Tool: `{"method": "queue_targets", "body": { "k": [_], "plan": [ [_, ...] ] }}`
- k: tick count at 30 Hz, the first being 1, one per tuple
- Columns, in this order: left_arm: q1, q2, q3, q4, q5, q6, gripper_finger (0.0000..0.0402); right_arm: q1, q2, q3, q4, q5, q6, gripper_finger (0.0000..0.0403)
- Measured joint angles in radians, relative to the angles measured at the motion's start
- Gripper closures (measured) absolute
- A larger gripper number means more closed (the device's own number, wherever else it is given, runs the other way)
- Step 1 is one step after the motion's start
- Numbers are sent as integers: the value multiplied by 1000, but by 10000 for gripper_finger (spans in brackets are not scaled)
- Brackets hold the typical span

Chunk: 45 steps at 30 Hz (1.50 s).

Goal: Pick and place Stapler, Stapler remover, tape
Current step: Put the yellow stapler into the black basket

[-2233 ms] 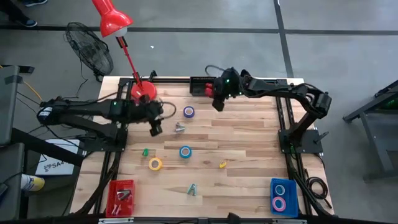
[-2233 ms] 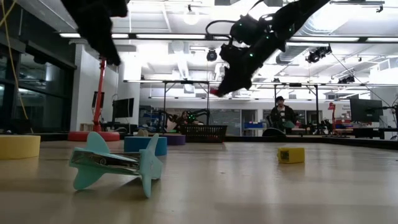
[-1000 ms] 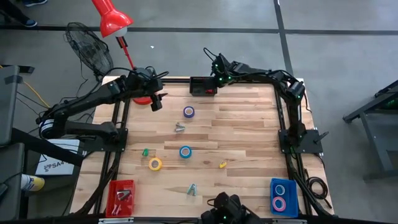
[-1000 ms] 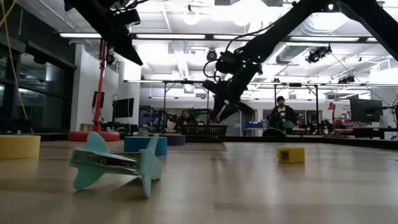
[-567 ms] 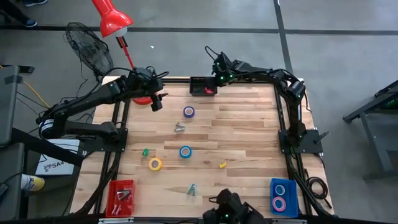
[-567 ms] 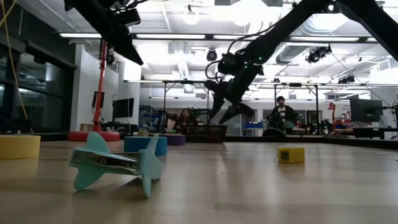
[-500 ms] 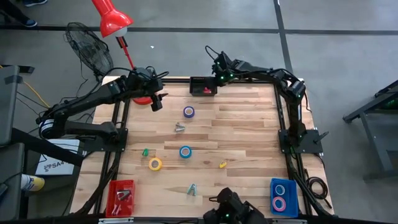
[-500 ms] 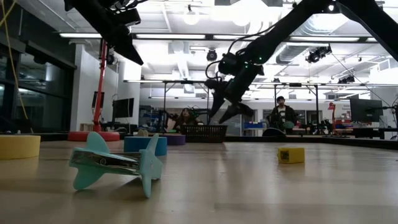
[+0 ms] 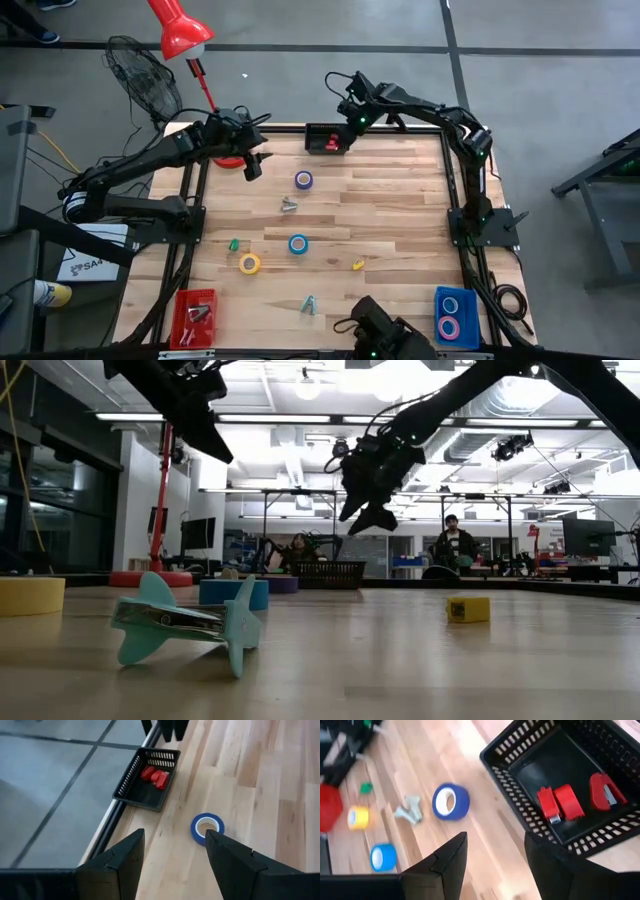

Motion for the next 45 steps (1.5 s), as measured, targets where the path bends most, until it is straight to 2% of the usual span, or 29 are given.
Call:
{"method": "queue_targets", "body": {
  "k": [9, 18, 22, 27, 33, 39, 45],
  "plan": [
    [0, 0, 0, -1, -8, -127, 197, 8, -2, 120, -276, 15, -205, 216],
    [0, 0, 0, -22, -3, -158, 197, 79, -24, 127, -345, 22, -284, 218],
    [0, 0, 0, -43, 20, -156, 197, 118, -54, 127, -398, 89, -290, 219],
    [0, 0, 0, -85, 22, -131, 197, 168, -84, 127, -470, 193, -209, 218],
    [0, -1, 0, -120, 44, -123, 197, 222, -86, 112, -555, 231, -58, 218],
    [0, -1, 0, -125, 90, -82, 197, 292, -91, 30, -573, 291, 100, 218],
    [-1, -1, 0, -143, 112, -36, 197, 391, -137, -108, -562, 329, 234, 218]
  ]
}}
